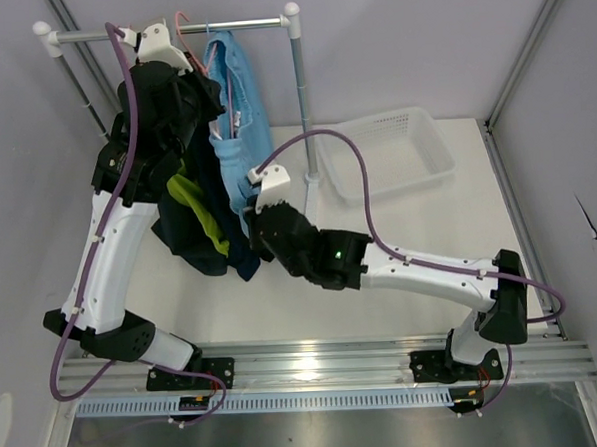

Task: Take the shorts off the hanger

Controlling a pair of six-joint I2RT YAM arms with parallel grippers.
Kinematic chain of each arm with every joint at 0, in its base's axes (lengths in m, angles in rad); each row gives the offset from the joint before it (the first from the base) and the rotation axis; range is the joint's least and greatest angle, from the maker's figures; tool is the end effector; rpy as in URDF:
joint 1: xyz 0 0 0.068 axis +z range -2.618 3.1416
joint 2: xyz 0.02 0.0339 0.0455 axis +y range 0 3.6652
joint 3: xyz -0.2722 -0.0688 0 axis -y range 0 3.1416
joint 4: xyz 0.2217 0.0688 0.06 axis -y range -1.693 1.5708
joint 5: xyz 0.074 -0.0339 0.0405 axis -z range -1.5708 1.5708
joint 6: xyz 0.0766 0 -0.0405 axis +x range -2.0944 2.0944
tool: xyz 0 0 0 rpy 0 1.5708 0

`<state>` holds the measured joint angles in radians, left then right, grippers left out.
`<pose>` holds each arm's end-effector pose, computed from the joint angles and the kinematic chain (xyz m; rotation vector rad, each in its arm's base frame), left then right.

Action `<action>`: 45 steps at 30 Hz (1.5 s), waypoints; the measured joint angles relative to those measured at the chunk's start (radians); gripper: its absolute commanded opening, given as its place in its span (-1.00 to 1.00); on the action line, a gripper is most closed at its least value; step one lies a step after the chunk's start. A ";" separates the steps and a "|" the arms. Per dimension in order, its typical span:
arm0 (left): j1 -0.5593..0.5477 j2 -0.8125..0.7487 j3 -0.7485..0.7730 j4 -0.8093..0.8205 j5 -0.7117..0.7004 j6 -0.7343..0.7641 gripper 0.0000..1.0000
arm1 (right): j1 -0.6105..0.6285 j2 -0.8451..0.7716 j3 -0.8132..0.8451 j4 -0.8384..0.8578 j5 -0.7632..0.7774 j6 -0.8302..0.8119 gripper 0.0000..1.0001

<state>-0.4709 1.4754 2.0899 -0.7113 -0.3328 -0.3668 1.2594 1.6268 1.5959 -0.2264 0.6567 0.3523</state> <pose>0.2665 -0.1076 0.5472 -0.1659 1.6664 -0.3571 0.1637 0.3559 0.4041 -0.3535 1.7735 0.5601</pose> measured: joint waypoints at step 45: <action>-0.073 -0.697 -0.566 -0.051 0.375 -0.175 -1.00 | -0.681 0.106 0.719 -0.148 -0.128 -0.193 -1.00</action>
<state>-0.5442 0.7788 1.5238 -0.7628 0.0422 -0.5415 0.5785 1.7329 2.3150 -0.3744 0.5289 0.1593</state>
